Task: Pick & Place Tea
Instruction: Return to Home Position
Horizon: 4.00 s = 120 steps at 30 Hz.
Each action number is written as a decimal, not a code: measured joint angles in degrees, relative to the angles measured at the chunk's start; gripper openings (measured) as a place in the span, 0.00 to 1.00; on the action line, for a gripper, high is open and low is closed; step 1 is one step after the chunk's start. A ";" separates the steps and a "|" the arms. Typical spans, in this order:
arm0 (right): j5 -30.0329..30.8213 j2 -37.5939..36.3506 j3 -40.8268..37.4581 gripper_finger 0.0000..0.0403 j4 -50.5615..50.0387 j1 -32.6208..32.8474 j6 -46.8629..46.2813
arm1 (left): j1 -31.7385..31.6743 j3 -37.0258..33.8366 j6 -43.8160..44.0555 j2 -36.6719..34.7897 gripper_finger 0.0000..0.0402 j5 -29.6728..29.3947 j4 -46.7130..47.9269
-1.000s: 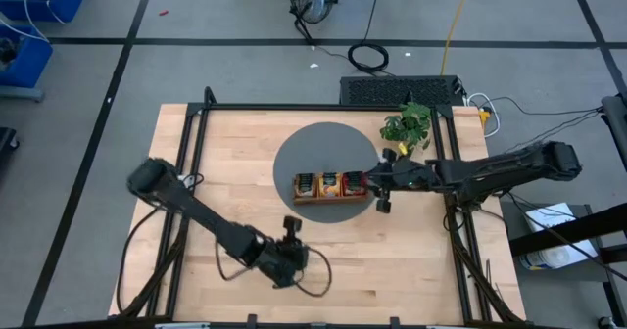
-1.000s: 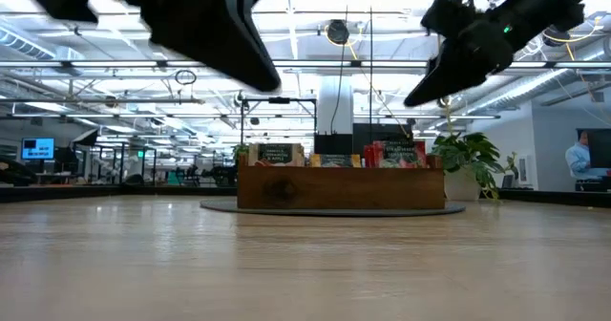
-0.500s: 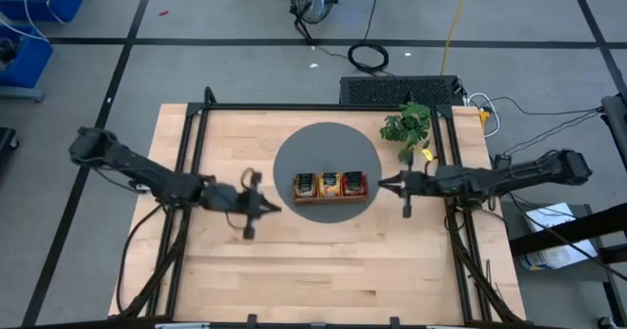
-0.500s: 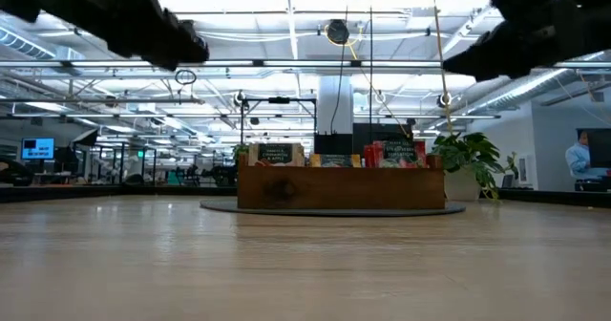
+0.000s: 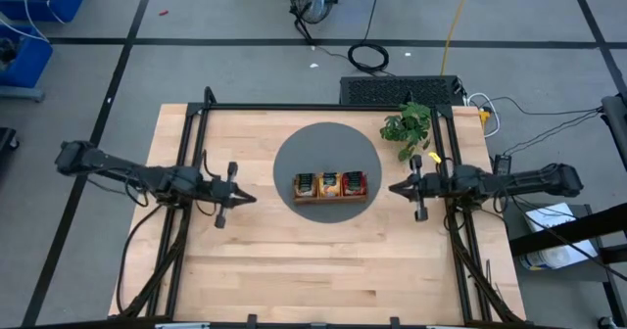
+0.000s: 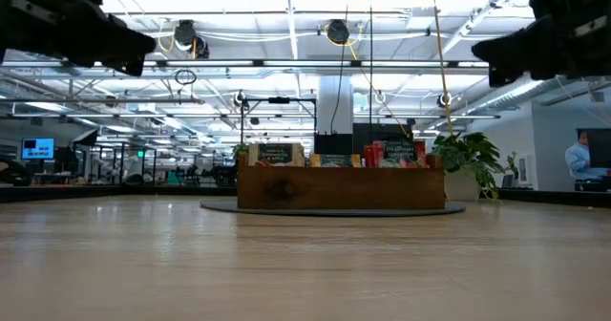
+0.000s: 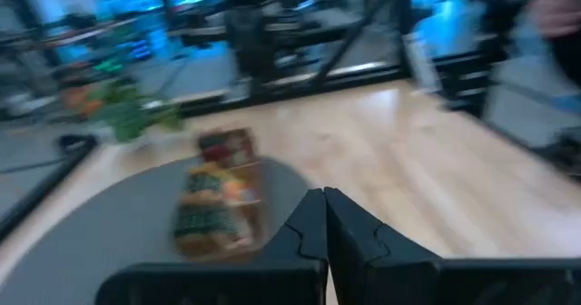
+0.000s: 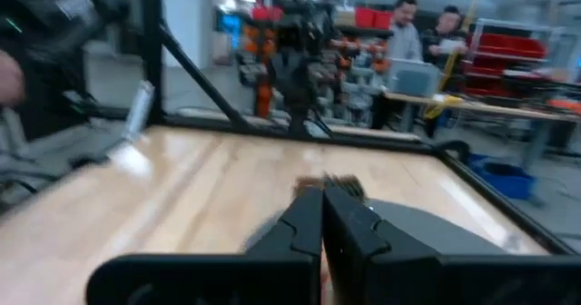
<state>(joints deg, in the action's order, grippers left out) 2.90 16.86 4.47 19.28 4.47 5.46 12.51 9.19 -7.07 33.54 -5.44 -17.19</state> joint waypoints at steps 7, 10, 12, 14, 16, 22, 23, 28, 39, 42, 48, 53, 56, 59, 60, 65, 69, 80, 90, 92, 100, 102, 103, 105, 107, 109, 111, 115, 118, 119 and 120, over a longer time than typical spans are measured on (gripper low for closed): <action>-6.02 -3.92 -2.20 0.00 0.57 -3.25 -4.11 | -7.42 -5.86 -0.30 -4.51 0.00 12.78 -2.98; -6.29 -4.10 -3.13 0.00 0.70 -4.16 -5.57 | -9.40 -8.62 0.57 -6.23 0.00 14.72 -4.28; -6.77 -4.09 -3.45 0.00 0.09 -4.49 -6.39 | -9.95 -8.63 0.59 -7.08 0.00 14.98 -3.31; -7.52 -4.07 -3.41 0.00 -0.86 -4.50 -6.54 | -10.01 -8.63 0.42 -7.15 0.00 14.98 -2.87; -7.55 -4.13 -3.46 0.00 -0.78 -4.50 -6.54 | -10.01 -8.62 0.07 -7.13 0.00 14.99 -2.73; -7.55 -4.64 -3.52 0.00 -0.89 -4.50 -7.26 | -9.88 -8.63 0.28 -7.59 0.00 14.15 -1.40; -7.59 -5.24 -3.52 0.00 -1.45 -4.50 -7.57 | -9.67 -8.63 0.22 -8.29 0.00 13.87 -0.50; -7.54 -11.13 -3.55 0.00 -6.71 -4.50 -8.40 | -7.65 -8.61 -1.68 -14.40 0.00 9.89 4.70; -2.94 -16.73 -3.60 0.00 -14.97 -4.53 -7.65 | -8.07 -8.52 -2.04 -28.34 0.00 9.86 15.68; -3.15 -16.77 -3.60 0.00 -14.83 -4.53 -7.77 | -8.04 -8.52 -1.90 -28.15 0.00 9.36 15.83; -2.74 -16.64 -3.60 0.00 -13.47 -4.53 -7.65 | -8.04 -8.50 0.35 -27.47 0.02 7.99 16.04; -2.93 -16.63 -3.60 0.00 -10.66 -4.53 -7.64 | -8.04 -8.50 6.39 -27.24 0.08 7.44 15.98; -2.93 -16.63 -3.60 0.00 -10.52 -4.53 -7.74 | -8.04 -8.50 8.45 -27.19 0.10 7.40 15.78; -2.93 -16.63 -3.60 0.00 -10.53 -4.53 -7.76 | -8.04 -8.52 9.03 -27.19 0.11 7.31 15.70; -2.93 -16.63 -3.60 0.00 -10.53 -4.53 -7.74 | -8.04 -8.52 9.11 -27.18 0.11 7.31 15.62; -2.93 -16.63 -3.60 0.00 -10.54 -4.53 -7.77 | -8.04 -8.54 9.11 -27.17 0.09 7.31 15.55; -2.93 -16.63 -3.60 0.00 -10.55 -4.53 -7.77 | -8.04 -8.55 9.11 -27.17 0.08 7.31 15.52; -2.96 -16.63 -3.60 0.00 -10.54 -4.53 -7.79 | -8.02 -8.57 9.09 -27.17 0.08 7.31 15.48; -2.96 -16.63 -3.60 0.00 -10.55 -4.53 -7.79 | -8.03 -8.57 9.09 -27.17 0.08 7.31 15.45; -2.96 -16.63 -3.60 0.00 -10.55 -4.53 -7.79 | -8.04 -8.57 9.09 -27.17 0.08 7.31 15.43; -2.96 -16.63 -3.60 0.00 -10.55 -4.53 -7.79 | -8.04 -8.57 9.09 -27.17 0.08 7.31 15.43; -2.96 -16.63 -3.60 0.00 -10.56 -4.53 -7.79 | -8.04 -8.57 9.07 -27.17 0.08 7.31 15.43; -2.96 -16.63 -3.60 0.00 -10.55 -4.53 -7.79 | -8.04 -8.57 9.07 -27.17 0.08 7.31 15.43; -2.96 -16.63 -3.60 0.00 -10.56 -4.53 -7.79 | -8.03 -8.57 9.07 -27.17 0.08 7.31 15.43; -2.96 -16.63 -3.60 0.00 -10.55 -4.53 -7.79 | -8.02 -8.57 9.07 -27.17 0.08 7.31 15.43; -2.96 -16.63 -3.60 0.00 -10.55 -4.53 -7.79 | -8.03 -8.57 9.07 -27.17 0.08 7.31 15.43; -2.96 -16.63 -3.60 0.00 -10.57 -4.53 -7.79 | -8.04 -8.57 9.07 -27.17 0.08 7.31 15.43; -2.96 -16.63 -3.60 0.00 -10.55 -4.53 -7.79 | -8.04 -8.57 9.07 -27.17 0.08 7.31 15.43; -2.96 -16.63 -3.60 0.00 -10.57 -4.53 -7.79 | -8.02 -8.57 9.07 -27.17 0.08 7.33 15.43; -2.96 -16.63 -3.60 0.00 -10.57 -4.53 -7.79 | -8.02 -8.57 9.07 -27.17 0.08 7.33 15.41; -2.96 -16.63 -3.60 0.00 -10.56 -4.53 -7.79 | -8.02 -8.57 9.07 -27.17 0.08 7.33 15.43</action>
<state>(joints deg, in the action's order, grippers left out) -0.05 0.23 0.86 8.72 -0.05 -2.33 4.49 0.62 2.00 6.37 1.89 -1.76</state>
